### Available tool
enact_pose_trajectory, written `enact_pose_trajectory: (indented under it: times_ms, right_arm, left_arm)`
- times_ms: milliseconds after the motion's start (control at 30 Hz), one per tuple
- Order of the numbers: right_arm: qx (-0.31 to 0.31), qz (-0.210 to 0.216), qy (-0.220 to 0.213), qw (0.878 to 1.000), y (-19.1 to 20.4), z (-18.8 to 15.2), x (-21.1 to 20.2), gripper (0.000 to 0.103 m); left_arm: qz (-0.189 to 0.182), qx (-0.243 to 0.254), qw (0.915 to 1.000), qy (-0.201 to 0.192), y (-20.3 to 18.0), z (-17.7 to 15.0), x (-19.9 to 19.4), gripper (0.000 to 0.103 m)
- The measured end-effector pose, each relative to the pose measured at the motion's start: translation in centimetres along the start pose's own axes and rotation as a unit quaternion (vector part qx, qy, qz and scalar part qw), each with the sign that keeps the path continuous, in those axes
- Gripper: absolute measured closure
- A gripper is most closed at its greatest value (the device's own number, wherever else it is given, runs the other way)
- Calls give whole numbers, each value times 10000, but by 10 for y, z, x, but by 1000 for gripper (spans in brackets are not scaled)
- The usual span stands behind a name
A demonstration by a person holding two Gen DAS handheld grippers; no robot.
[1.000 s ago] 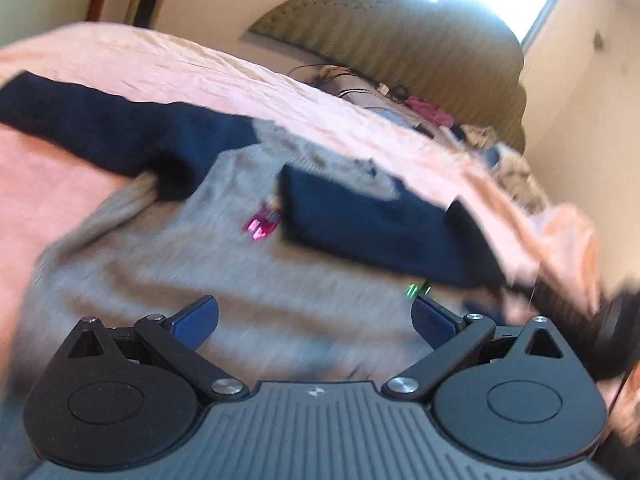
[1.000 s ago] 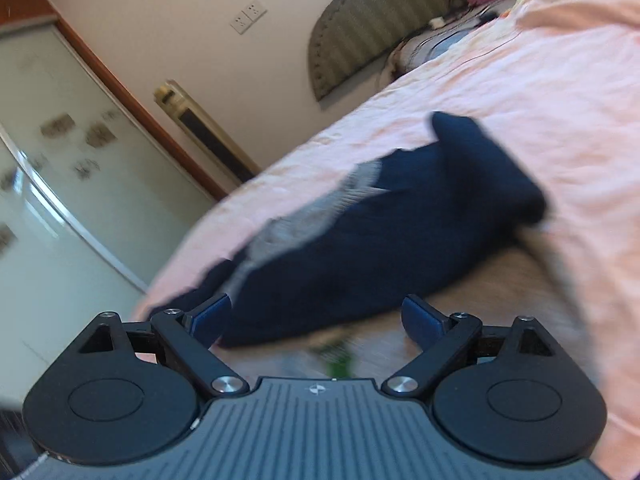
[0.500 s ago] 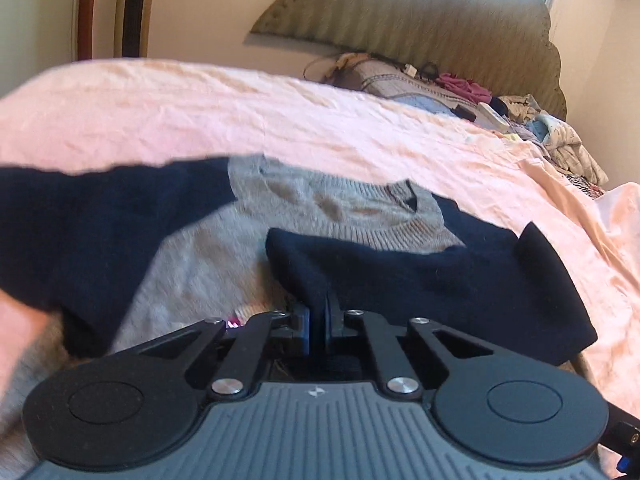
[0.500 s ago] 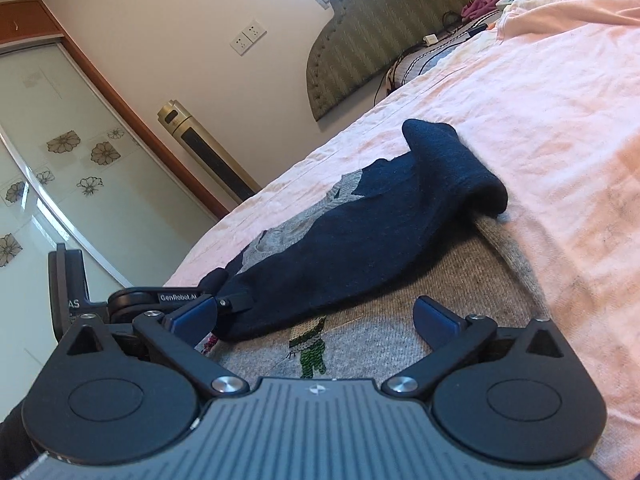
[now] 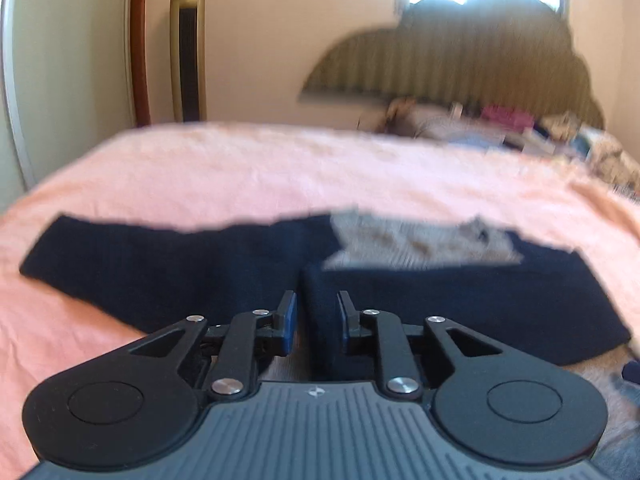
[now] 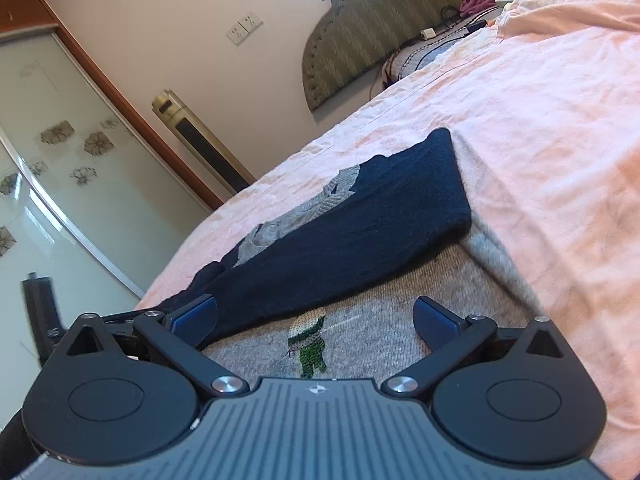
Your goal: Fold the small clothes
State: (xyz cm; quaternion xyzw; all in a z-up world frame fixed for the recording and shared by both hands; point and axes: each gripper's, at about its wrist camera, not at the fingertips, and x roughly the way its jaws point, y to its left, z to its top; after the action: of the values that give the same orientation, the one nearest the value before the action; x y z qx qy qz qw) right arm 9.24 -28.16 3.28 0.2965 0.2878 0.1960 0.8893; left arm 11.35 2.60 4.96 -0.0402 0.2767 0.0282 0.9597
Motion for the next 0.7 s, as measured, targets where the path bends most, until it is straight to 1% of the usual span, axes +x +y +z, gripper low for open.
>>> enact_pose_trajectory:
  times_ms: [33,67,100,133,167,200,233,267,333,367,400,433,467,533,567,600,633,700]
  right_arm:
    - [-81,108,-153,9998,6,12,-1,0]
    - [-204,124,-279,9993,13,25,2,0]
    - [-368,42,-335,9988,20,37,9,0]
    - [-565,-102,-295,9979,25,48,22,0]
    - [-824,-332,-137,9960,28,58,41,0]
    - [-1071,-649,76,9921,29,64,62,0]
    - [-1284,-1047,337,9856,26,67,83,0]
    - [-1449,-1328,585,9788,23,67,101,0]
    - [-1683,-1698,1051,9653,12,59,128,0]
    - [-1921,-1750,970,9608,9,51,131,0]
    - [-2279,-1714,806,9551,8,38,129,0]
    - [-2459,-1743,779,9503,8,30,129,0]
    - [-2473,-1745,763,9501,10,28,128,0]
    - [-2471,-1763,730,9500,10,26,126,0]
    - [-2457,-1750,722,9507,9,26,125,0]
    - [-2427,-1729,710,9519,9,28,124,0]
    - [-2392,-1706,692,9533,8,29,124,0]
    - [-2321,-1665,651,9561,7,30,122,0]
  left_arm:
    - [-171,54,9997,-168,-3,1,-6,70]
    - [-363,162,9990,-209,-7,2,-7,49]
    - [-498,291,9982,-143,-15,3,-4,38]
    - [-603,387,9974,-42,-22,3,2,29]
    - [-730,414,9964,98,-28,1,11,29]
    - [-803,352,9955,371,-33,-3,24,29]
    - [-806,236,9941,684,-34,-6,38,30]
    - [-798,122,9923,941,-33,-9,48,30]
    - [-838,240,9930,797,-31,-17,51,28]
    - [-922,289,9923,775,-28,-19,51,28]
    - [-999,305,9916,769,-24,-19,49,28]
    - [-1024,270,9916,737,-17,-19,43,28]
    - [-986,161,9928,661,-8,-18,37,28]
    - [-969,-259,9944,332,23,-17,16,28]
    - [-897,-525,9945,149,44,-15,6,27]
    - [-760,-771,9941,24,63,-14,0,27]
    - [-517,-1103,9925,-82,88,-11,-4,25]
    - [-39,-1746,9845,-166,140,-3,-6,25]
